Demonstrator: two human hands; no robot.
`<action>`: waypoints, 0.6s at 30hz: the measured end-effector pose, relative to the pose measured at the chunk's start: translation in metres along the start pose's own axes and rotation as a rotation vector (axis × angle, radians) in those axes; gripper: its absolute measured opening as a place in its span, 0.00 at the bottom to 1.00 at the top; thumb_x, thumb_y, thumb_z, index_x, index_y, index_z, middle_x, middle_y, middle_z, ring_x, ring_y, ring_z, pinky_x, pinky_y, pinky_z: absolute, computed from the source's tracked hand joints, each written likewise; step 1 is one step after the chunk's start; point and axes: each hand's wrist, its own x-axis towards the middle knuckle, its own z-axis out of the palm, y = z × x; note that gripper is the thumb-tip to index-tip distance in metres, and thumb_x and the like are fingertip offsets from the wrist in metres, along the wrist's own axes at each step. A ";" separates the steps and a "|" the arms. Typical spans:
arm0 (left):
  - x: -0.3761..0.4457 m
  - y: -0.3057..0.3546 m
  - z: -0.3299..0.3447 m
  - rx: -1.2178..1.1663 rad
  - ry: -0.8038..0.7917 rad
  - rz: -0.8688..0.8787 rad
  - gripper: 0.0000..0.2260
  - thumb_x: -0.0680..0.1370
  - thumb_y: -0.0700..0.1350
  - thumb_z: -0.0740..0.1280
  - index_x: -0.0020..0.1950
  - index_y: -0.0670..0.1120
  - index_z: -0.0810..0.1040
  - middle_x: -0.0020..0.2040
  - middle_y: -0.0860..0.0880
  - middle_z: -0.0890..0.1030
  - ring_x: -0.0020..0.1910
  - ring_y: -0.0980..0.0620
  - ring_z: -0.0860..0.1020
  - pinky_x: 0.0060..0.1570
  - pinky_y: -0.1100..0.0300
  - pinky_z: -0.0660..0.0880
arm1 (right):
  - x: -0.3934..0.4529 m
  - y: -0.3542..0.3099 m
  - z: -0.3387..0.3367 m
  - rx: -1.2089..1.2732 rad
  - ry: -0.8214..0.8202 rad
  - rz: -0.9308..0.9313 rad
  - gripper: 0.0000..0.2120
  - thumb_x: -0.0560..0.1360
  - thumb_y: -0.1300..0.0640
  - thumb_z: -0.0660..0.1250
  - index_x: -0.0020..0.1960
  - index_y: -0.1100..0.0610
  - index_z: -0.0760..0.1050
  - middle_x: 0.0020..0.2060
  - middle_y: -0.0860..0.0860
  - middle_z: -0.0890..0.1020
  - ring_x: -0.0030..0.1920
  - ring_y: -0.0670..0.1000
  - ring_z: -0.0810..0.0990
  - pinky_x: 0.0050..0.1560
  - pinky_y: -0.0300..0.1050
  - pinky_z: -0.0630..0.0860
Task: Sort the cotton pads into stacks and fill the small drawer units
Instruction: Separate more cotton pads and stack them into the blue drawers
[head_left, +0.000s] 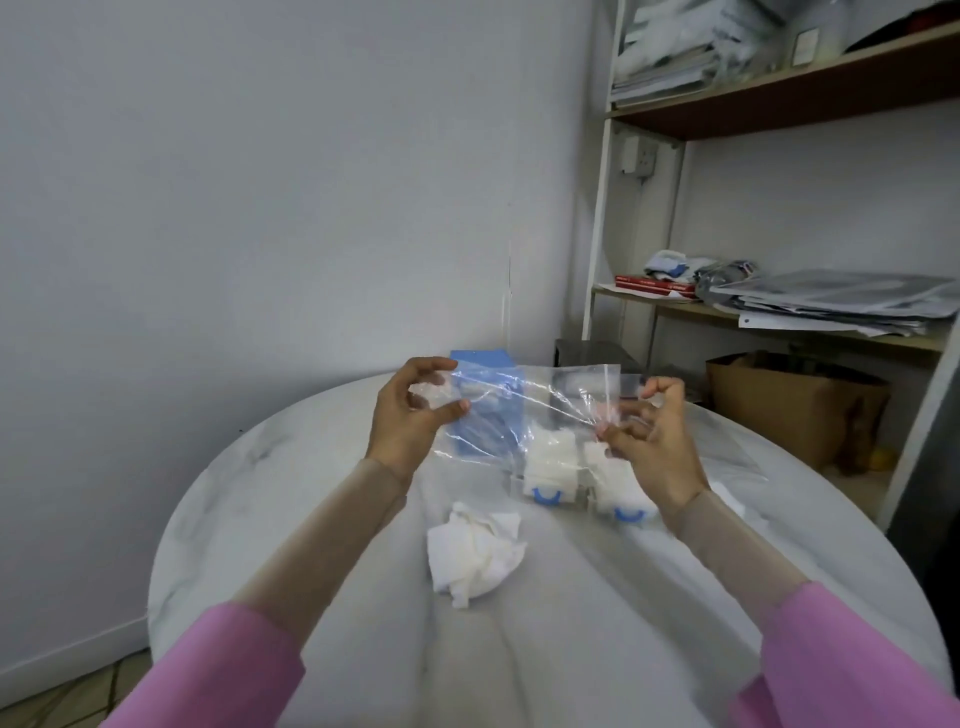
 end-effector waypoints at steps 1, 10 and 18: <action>0.001 0.003 0.000 -0.022 -0.050 -0.046 0.15 0.71 0.32 0.70 0.52 0.48 0.77 0.45 0.54 0.74 0.33 0.65 0.70 0.35 0.76 0.68 | 0.001 0.001 -0.001 -0.029 -0.010 -0.023 0.17 0.74 0.76 0.60 0.44 0.53 0.65 0.41 0.51 0.74 0.35 0.47 0.73 0.33 0.37 0.72; 0.005 0.004 0.002 -0.031 -0.494 -0.247 0.25 0.67 0.32 0.64 0.59 0.54 0.78 0.51 0.48 0.75 0.45 0.52 0.74 0.45 0.65 0.76 | 0.012 -0.005 -0.030 0.035 0.010 -0.028 0.23 0.76 0.77 0.50 0.60 0.57 0.74 0.51 0.46 0.79 0.30 0.37 0.70 0.34 0.28 0.69; 0.012 0.003 0.035 0.179 -0.473 -0.151 0.23 0.72 0.26 0.65 0.65 0.42 0.73 0.64 0.47 0.71 0.38 0.62 0.76 0.38 0.74 0.73 | 0.016 -0.002 -0.064 -0.083 0.080 -0.011 0.23 0.75 0.77 0.53 0.62 0.60 0.74 0.56 0.51 0.78 0.41 0.45 0.73 0.44 0.27 0.72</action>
